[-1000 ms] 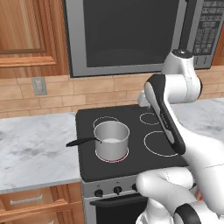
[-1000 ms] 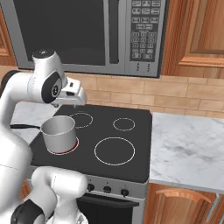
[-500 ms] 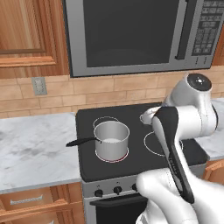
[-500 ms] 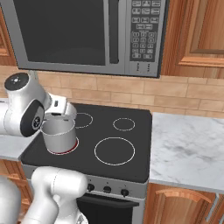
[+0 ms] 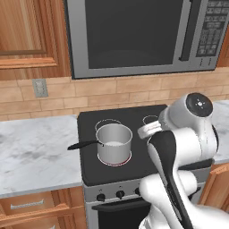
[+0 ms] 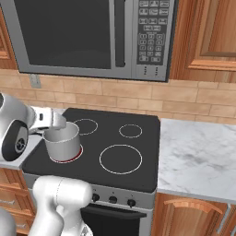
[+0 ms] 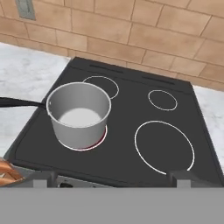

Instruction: Turn off the front left burner of the stove.

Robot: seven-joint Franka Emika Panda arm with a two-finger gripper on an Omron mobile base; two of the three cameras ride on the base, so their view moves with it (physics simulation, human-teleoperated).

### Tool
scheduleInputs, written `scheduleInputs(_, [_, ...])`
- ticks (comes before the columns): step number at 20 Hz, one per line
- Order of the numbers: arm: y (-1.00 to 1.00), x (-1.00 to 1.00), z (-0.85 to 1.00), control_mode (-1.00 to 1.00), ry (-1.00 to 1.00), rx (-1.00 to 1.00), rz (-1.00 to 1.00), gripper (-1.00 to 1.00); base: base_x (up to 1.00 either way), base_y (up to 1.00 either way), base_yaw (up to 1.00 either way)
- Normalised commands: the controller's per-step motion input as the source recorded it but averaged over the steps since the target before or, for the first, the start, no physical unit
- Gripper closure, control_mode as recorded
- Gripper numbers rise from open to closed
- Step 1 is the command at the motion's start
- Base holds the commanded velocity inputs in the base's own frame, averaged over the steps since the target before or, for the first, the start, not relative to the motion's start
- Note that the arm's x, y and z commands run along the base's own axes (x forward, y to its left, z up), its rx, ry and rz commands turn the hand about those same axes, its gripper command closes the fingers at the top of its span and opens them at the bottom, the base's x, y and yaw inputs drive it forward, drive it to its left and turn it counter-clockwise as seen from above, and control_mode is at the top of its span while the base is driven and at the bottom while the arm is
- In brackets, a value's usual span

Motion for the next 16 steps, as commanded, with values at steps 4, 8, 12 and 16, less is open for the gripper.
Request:
scheduleInputs(4, [0.31,-0.11,-0.01,-1.0,0.0,-0.11,0.18,-1.0,0.0,0.0,0.0])
scheduleInputs(8, [0.39,-0.18,-0.09,-1.0,-0.02,-0.15,0.15,-1.0,0.0,0.0,0.0])
scheduleInputs(12, [0.37,-0.27,-0.16,-1.0,-0.02,-0.16,0.14,-1.0,0.0,0.0,0.0])
scheduleInputs(16, [0.24,-0.37,-0.19,-1.0,0.0,-0.14,0.14,-1.0,0.0,0.0,0.0])
